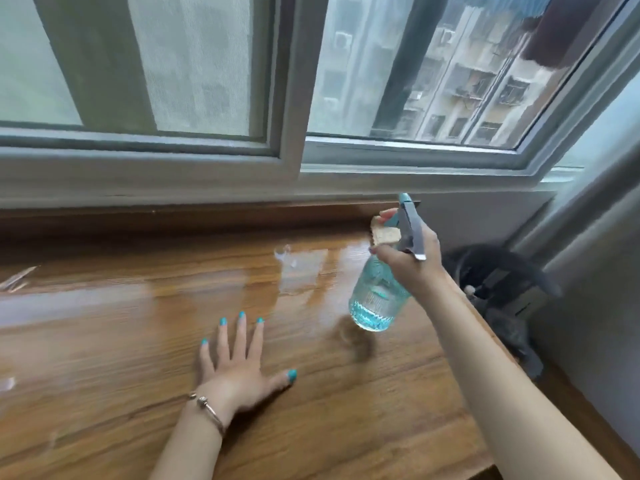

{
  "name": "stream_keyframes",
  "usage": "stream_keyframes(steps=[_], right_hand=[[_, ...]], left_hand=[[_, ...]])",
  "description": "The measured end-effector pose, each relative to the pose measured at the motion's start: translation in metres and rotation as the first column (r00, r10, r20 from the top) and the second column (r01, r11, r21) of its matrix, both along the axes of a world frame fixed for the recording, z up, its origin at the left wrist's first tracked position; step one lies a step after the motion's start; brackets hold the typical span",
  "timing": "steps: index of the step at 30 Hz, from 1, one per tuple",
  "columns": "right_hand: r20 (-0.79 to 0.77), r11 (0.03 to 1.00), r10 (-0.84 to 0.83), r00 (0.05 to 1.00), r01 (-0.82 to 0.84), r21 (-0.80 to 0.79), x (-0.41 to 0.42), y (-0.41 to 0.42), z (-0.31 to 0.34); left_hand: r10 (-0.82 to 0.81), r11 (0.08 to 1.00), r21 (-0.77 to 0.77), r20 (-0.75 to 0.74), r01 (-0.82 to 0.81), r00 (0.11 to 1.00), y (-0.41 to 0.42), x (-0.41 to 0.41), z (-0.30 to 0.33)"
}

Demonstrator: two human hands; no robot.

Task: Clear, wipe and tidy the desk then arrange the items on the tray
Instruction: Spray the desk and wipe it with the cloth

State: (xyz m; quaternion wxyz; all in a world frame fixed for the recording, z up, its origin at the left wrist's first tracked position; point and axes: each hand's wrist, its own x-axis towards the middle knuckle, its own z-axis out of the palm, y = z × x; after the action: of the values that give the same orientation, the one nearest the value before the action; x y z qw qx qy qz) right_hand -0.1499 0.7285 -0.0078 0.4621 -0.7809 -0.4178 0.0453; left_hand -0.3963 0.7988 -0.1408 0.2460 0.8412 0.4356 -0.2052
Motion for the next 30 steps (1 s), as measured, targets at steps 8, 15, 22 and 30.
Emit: stream_keyframes(steps=[8, 15, 22, 30], right_hand=[[-0.099, 0.986, 0.089, 0.991, -0.074, 0.147, 0.066, 0.095, -0.043], [-0.023, 0.980, 0.199, 0.980, -0.199, 0.006, 0.073, 0.057, -0.119], [-0.121, 0.959, 0.254, 0.960, -0.266, -0.099, 0.114, 0.105, -0.111], [0.477, 0.776, 0.502, 0.721, -0.132, -0.616, 0.229, 0.054, -0.135]], left_hand=[[0.097, 0.991, -0.089, -0.029, -0.099, 0.995, 0.005, 0.004, -0.003], [0.320, 0.945, 0.056, 0.040, -0.322, 0.947, -0.024, 0.024, -0.001], [0.467, 0.883, 0.032, 0.042, -0.469, 0.883, -0.052, 0.046, 0.008], [0.507, 0.858, 0.049, 0.092, -0.512, 0.857, -0.097, 0.090, 0.009]])
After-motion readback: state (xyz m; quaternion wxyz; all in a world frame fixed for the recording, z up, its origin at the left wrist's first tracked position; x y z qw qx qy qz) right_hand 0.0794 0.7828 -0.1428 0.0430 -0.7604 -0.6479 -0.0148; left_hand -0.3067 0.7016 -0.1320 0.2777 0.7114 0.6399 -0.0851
